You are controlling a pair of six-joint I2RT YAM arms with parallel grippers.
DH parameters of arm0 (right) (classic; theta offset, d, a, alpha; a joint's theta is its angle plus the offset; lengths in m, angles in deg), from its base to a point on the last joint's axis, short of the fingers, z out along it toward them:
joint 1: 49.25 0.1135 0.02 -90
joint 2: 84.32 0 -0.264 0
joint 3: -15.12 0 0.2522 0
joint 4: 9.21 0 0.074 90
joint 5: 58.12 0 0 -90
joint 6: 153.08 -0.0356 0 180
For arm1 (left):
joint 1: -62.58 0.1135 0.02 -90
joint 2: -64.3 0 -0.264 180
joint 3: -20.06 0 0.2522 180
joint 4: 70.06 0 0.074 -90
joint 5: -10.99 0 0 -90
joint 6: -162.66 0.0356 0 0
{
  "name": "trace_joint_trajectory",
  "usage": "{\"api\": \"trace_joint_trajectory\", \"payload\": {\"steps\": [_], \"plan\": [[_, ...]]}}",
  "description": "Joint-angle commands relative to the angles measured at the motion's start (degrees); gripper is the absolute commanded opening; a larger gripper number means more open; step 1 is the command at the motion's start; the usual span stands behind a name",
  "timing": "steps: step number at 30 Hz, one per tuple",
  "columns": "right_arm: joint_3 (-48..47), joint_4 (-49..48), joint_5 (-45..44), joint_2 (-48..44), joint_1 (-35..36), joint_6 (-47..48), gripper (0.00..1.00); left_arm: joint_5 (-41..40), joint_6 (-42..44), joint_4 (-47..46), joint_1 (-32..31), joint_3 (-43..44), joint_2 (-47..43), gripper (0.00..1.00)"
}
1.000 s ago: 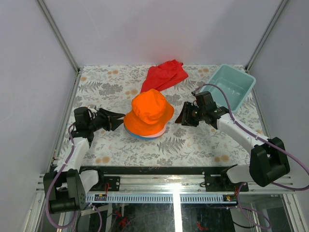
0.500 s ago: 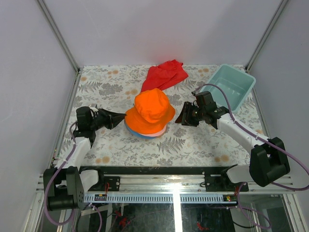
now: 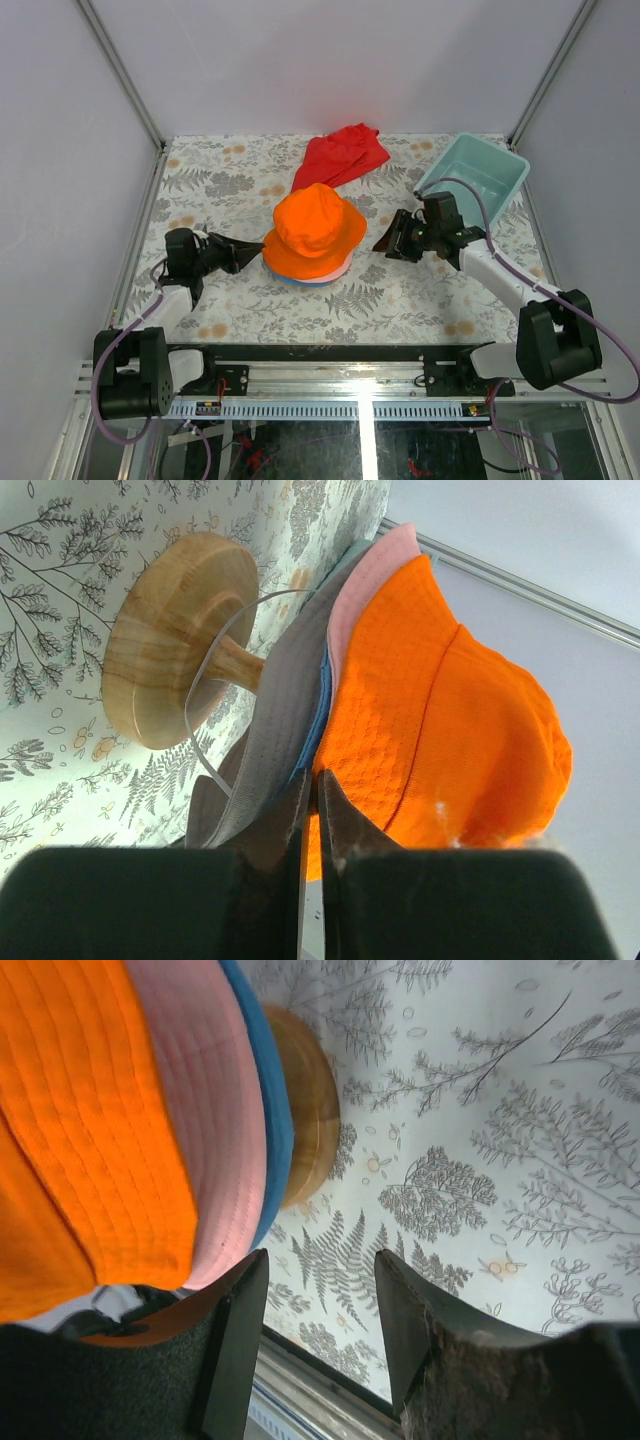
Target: Stack the hats
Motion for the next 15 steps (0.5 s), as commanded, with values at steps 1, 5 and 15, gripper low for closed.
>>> {"api": "trace_joint_trajectory", "payload": {"steps": [1,5,15], "plan": [[3.7,-14.8,12.9,-1.9,-6.2,-4.6,0.54,0.1,2.5,-3.8,-0.2,1.5,1.7,0.00],[4.1,-25.6,20.7,1.0,-6.8,-8.0,0.55,0.6,4.0,-3.0,-0.2,2.7,3.5,0.00],[6.5,-51.1,26.0,10.3,-6.7,-22.1,0.57,0.9,5.0,-1.4,-0.3,4.7,4.9,0.00]]}}
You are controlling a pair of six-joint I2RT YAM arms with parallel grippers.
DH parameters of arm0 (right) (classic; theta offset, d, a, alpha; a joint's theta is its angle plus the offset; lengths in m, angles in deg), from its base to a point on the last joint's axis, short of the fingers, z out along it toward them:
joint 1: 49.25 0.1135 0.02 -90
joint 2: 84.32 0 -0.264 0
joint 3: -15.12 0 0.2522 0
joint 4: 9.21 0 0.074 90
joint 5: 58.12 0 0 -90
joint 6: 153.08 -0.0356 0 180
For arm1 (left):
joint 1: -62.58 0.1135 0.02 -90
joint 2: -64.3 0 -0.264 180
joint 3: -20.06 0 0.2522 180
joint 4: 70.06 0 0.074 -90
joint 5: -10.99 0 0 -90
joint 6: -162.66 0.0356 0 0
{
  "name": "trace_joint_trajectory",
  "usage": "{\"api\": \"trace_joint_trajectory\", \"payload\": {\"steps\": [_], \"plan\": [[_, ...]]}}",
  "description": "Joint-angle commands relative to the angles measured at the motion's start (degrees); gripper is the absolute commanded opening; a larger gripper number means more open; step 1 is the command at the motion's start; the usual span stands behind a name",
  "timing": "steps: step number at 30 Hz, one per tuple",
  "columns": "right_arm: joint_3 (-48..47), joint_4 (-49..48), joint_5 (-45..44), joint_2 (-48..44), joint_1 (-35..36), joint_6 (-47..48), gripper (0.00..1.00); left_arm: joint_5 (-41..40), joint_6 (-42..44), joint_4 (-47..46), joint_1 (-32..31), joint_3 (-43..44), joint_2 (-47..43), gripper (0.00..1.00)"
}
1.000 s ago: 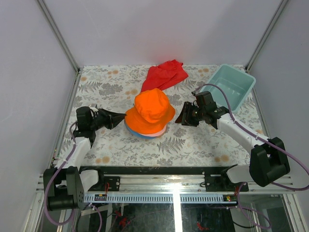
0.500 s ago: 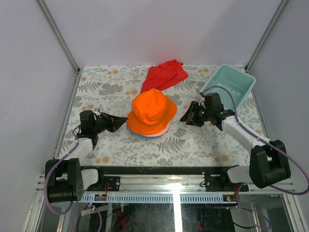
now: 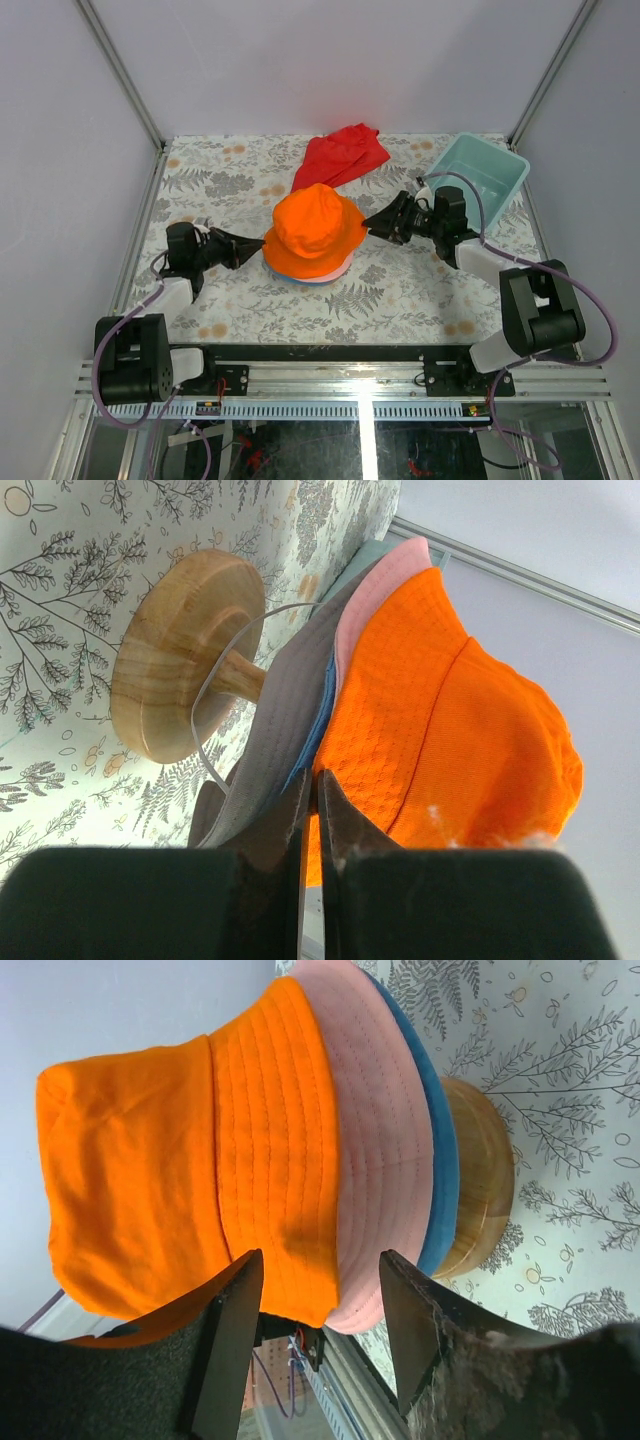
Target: Stack the hats
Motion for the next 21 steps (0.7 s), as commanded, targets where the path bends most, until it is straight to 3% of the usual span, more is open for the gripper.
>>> {"api": "trace_joint_trajectory", "payload": {"steps": [1,6,8,9,13,14,21], "plan": [[0.0,-13.8,4.2,3.0,0.2,-6.5,0.57,0.3,1.6,-0.8,-0.2,2.1,0.7,0.00],[0.6,-21.2,5.6,5.7,0.7,-12.0,0.56,0.0,1.5,-0.9,-0.3,2.2,1.2,0.00],[1.3,-23.7,5.9,6.4,1.0,-14.0,0.50,0.0,1.5,-1.0,-0.2,2.2,1.5,0.00],[1.7,-24.6,6.0,6.6,1.2,-14.8,0.44,0.0,1.5,-1.0,-0.2,2.1,1.7,0.00],[4.5,-26.7,6.0,7.4,1.3,-16.5,0.03,0.1,1.7,-1.5,-0.2,2.1,2.6,0.00],[5.4,-26.3,5.7,7.4,1.3,-16.4,0.00,0.1,2.0,-1.4,-0.2,2.1,2.9,0.00],[9.5,-19.5,3.6,6.8,1.3,-10.4,0.00,0.6,4.8,-2.0,0.5,1.3,7.1,0.00]]}}
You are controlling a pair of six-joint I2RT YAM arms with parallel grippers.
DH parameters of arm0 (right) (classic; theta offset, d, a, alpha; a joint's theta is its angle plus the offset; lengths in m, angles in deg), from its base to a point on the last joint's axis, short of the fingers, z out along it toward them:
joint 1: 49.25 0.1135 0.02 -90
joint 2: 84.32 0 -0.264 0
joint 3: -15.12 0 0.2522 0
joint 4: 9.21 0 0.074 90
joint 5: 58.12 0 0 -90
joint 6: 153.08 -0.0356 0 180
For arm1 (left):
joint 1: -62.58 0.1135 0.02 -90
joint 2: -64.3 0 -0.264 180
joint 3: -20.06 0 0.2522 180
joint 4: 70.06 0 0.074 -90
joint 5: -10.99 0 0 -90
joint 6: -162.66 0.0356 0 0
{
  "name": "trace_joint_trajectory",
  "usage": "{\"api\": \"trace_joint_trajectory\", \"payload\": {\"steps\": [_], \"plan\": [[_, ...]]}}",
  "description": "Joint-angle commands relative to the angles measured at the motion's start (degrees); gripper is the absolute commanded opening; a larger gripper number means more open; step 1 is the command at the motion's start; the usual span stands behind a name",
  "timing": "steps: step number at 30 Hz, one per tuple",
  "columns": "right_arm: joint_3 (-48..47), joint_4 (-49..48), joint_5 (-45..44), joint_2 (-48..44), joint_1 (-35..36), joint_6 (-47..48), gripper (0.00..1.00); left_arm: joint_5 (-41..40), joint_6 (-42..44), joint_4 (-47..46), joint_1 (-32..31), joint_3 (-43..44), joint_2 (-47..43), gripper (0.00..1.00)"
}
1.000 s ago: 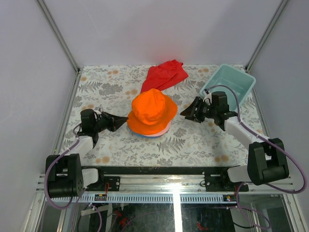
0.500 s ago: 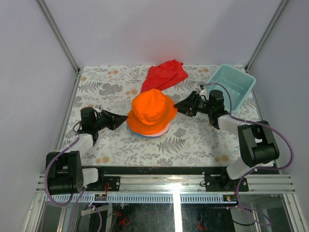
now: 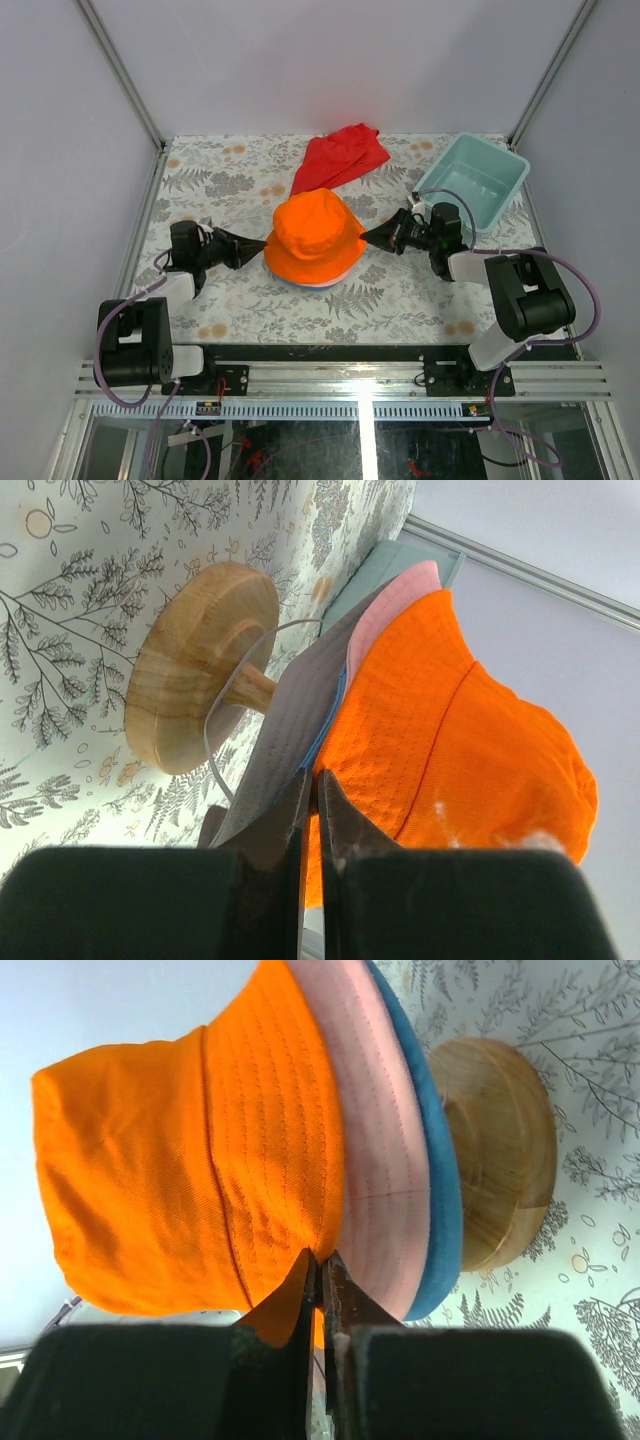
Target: Stack the hats
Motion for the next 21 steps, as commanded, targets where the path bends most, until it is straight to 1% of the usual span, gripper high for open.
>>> {"api": "trace_joint_trajectory", "payload": {"steps": [1,5,10,14,16,21], "plan": [[1.4,5.5,-0.7,-0.4,0.3,6.2,0.00,0.4,3.7,-1.3,0.6,0.1,3.3,0.00],[0.1,15.4,-2.5,-0.8,0.3,14.5,0.00,0.6,5.1,-1.9,1.2,-0.7,5.6,0.00],[-1.4,24.0,-5.3,-0.7,0.3,21.7,0.00,0.5,7.9,-1.1,1.9,-0.6,8.1,0.00],[-3.0,32.6,-9.4,-1.3,0.8,28.3,0.00,0.4,9.3,-1.3,2.4,-0.6,10.0,0.00],[-3.3,35.3,-10.9,-1.4,1.0,30.6,0.00,0.3,10.0,-1.2,2.4,-0.7,10.8,0.00],[-4.2,37.0,-11.8,-2.9,3.2,32.3,0.01,1.3,9.0,-3.5,2.4,-1.0,11.4,0.00]]}}
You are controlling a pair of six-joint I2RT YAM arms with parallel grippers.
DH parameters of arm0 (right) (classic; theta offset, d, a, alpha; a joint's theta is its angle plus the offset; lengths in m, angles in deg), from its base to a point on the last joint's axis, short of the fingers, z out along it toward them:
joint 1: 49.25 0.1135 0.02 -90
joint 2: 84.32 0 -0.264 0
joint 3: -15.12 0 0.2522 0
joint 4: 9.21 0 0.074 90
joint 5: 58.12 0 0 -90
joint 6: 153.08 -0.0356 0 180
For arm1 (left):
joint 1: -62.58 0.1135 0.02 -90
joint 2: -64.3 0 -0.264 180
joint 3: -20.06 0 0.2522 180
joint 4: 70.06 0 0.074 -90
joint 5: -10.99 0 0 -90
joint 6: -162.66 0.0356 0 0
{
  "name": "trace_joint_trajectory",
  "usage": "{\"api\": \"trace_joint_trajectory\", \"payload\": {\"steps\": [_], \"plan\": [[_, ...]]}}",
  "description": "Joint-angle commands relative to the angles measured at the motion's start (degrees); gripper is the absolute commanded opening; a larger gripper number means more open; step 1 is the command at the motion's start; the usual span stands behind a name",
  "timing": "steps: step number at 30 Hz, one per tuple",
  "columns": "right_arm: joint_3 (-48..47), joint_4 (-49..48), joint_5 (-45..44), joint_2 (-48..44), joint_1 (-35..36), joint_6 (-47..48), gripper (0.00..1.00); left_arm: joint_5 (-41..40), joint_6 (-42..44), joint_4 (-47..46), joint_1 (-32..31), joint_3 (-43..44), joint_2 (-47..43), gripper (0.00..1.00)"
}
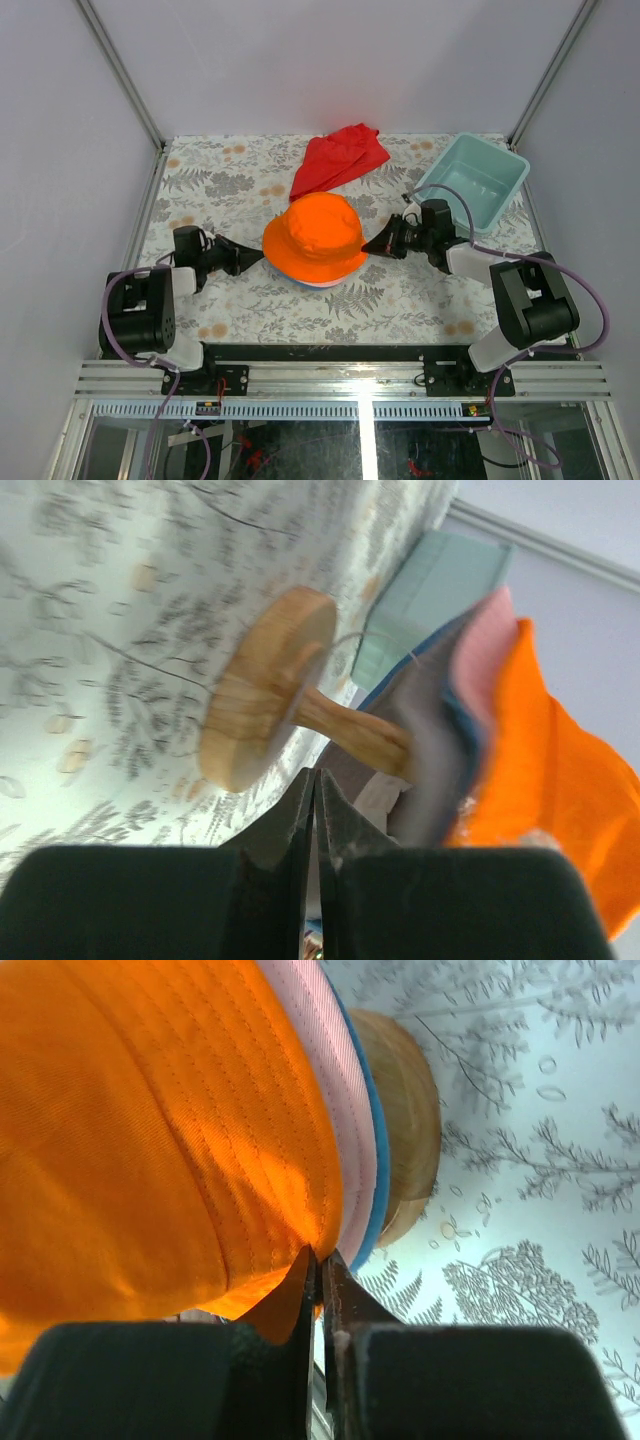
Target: Stack the hats
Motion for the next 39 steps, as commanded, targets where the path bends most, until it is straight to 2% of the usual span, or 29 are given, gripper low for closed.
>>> {"api": "trace_joint_trajectory", "payload": {"steps": [1,6,10,13,17,21,23,25,27,29,32,39], "plan": [[0.4,12.8,-6.5,-0.9,2.1,7.2,0.03,-1.5,2.1,1.2,0.6,-0.4,0.3,0.00],[-2.4,15.0,-8.4,-3.1,4.9,7.5,0.31,-1.7,5.3,8.4,0.6,4.0,-3.8,0.00],[-3.5,17.7,-9.8,-5.0,4.9,8.9,0.43,-2.5,6.5,11.6,0.8,4.7,-5.3,0.00],[-4.7,21.9,-12.4,-7.4,4.9,11.3,0.49,-2.9,6.9,12.8,2.0,4.3,-6.3,0.00],[-4.6,26.7,-18.1,-10.6,4.8,13.1,0.50,-3.9,8.6,16.9,3.7,6.5,-8.2,0.00],[-5.4,33.1,-24.6,-11.8,3.9,15.4,0.50,-4.2,8.1,17.5,4.1,9.8,-11.0,0.14],[-6.1,36.4,-28.1,-11.6,2.5,16.1,0.48,-4.1,7.3,17.3,4.1,11.7,-11.9,0.23],[-7.3,39.8,-32.2,-11.5,0.7,16.9,0.40,-4.1,6.6,17.2,3.9,13.9,-12.6,0.29],[-8.4,42.8,-36.5,-11.5,-0.6,17.8,0.31,-4.2,6.0,17.2,3.5,16.4,-12.9,0.30],[-9.7,45.4,-41.7,-11.5,-1.4,18.1,0.17,-4.6,5.4,17.2,2.2,18.7,-12.6,0.30],[-12.6,47.9,-48.2,-10.5,-2.2,18.0,0.00,-5.1,4.6,17.1,-0.9,21.6,-11.0,0.23],[-20.3,50.5,-53.1,-3.3,-7.6,19.4,0.00,-6.7,3.6,16.7,-5.2,19.2,-10.8,0.15]]}}
